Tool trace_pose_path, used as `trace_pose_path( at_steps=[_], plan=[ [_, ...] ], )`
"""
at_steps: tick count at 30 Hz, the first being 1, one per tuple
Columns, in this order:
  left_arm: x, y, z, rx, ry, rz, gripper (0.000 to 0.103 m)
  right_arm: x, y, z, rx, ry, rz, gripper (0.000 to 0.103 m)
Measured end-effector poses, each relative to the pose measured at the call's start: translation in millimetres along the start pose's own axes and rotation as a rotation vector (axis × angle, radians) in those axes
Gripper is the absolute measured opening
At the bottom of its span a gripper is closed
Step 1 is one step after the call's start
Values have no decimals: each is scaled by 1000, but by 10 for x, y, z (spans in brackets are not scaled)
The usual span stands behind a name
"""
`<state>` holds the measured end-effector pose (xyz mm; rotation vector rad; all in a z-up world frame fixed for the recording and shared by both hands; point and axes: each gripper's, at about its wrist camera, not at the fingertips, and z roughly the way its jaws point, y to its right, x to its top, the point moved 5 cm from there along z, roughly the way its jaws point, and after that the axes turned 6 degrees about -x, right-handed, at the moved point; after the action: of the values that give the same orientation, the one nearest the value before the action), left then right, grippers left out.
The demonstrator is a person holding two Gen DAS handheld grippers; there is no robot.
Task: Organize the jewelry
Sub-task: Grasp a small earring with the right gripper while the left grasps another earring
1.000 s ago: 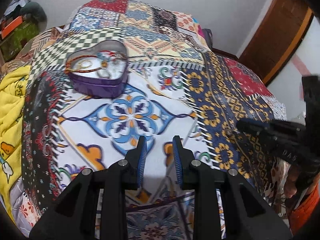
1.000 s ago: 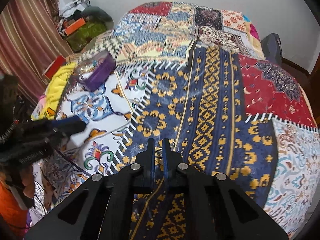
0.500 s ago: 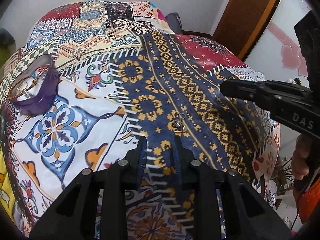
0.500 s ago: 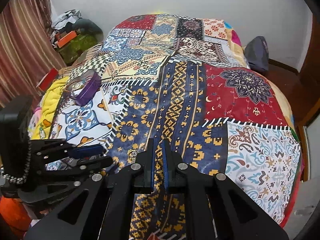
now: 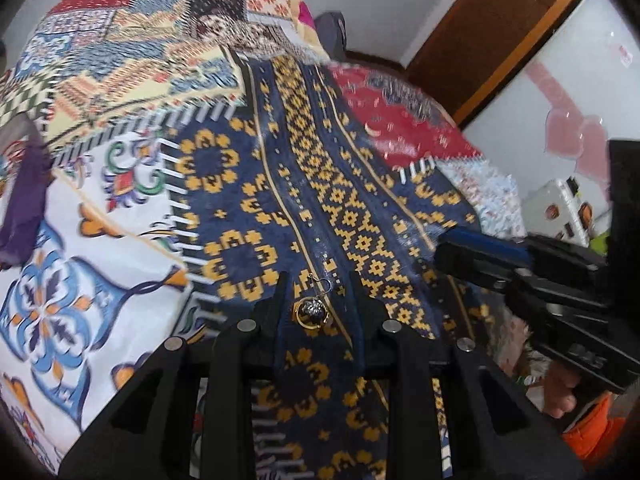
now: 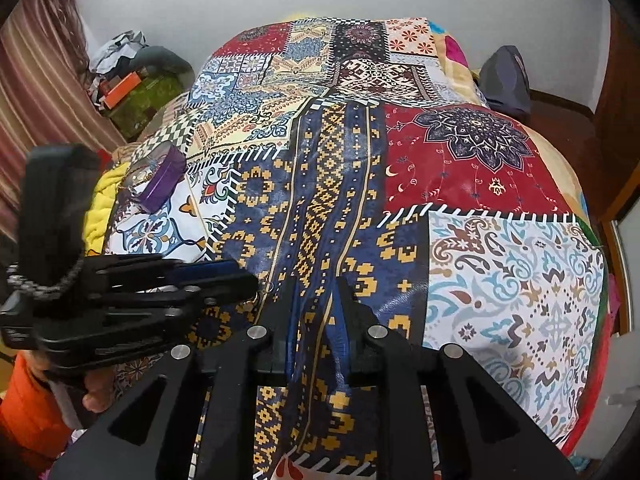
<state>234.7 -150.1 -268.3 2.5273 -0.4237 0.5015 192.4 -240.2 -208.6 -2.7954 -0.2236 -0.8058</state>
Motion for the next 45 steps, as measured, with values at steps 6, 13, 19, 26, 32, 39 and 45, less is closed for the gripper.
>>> trace_pose_path(
  at_steps=[6, 13, 19, 26, 32, 39, 45],
  plan=[
    [58, -4, 154, 17, -17, -3, 16, -8, 22, -37, -17, 13, -10, 15],
    [38, -50, 82, -2, -16, -32, 2, -35, 9, -36, 1, 16, 0, 15],
    [107, -80, -441, -62, 111, -87, 0, -54, -69, -36, 9, 10, -24, 15],
    [29, -152, -845, 50, 195, -37, 0, -111, -328, 65, 30, -20, -108, 15],
    [-154, -312, -928, 142, 210, -33, 0, -162, -584, 315, 33, -77, -168, 15],
    [-237, -412, -963, 154, 244, -59, 0, -212, -672, 543, 4, -114, -187, 15],
    [-266, -465, -1011, 139, 264, -87, 0, -169, -670, 563, -2, -87, -169, 11]
  ],
)
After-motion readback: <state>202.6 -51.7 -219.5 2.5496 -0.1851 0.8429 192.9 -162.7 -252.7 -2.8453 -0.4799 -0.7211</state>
